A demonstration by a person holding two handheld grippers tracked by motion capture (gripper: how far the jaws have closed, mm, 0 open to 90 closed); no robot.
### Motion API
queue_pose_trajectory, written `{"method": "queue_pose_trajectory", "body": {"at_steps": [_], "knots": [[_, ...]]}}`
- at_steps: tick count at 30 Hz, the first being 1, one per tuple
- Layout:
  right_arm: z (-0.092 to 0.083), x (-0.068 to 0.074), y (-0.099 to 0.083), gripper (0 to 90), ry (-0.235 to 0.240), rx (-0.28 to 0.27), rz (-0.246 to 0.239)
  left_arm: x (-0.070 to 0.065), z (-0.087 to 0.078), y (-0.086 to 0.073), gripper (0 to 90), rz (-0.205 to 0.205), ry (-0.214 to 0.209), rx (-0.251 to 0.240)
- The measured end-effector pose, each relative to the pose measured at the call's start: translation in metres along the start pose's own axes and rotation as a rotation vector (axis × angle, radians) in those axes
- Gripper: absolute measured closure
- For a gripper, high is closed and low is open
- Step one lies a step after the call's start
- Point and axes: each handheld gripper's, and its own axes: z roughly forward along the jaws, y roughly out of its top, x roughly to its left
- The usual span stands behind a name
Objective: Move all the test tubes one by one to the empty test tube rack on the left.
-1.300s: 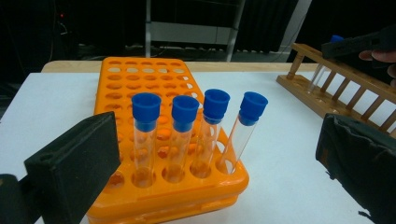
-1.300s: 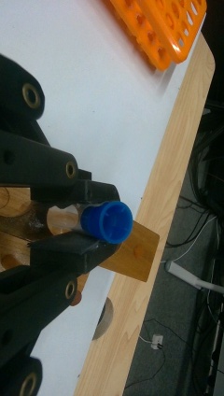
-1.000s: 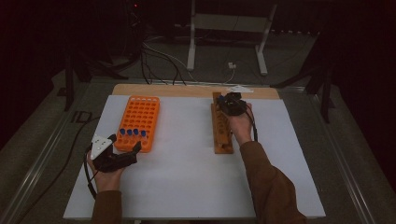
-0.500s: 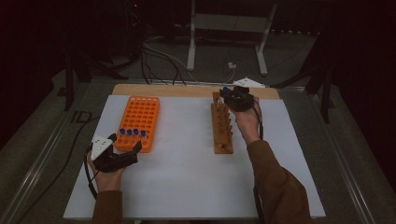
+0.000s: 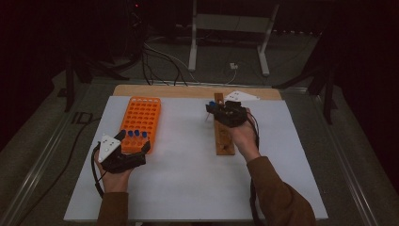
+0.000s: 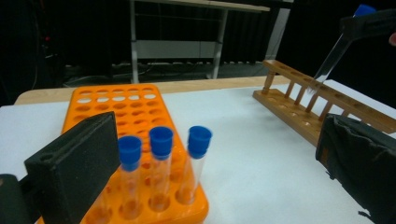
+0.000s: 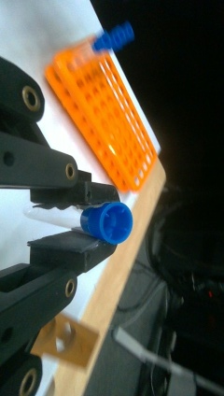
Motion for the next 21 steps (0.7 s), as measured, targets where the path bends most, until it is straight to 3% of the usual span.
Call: {"method": "queue_pose_trajectory", "body": {"at_steps": [9,21], "knots": [[0.005,0.035,-0.014,76.8,0.091,0.05,-0.062,-0.023,0.011,0.004,0.9,0.053,-0.054,0.015],[0.013,0.073,-0.023,76.7,0.216,0.088,-0.09,-0.042,0.022,0.001,4.7,0.1,-0.118,0.064]]}}
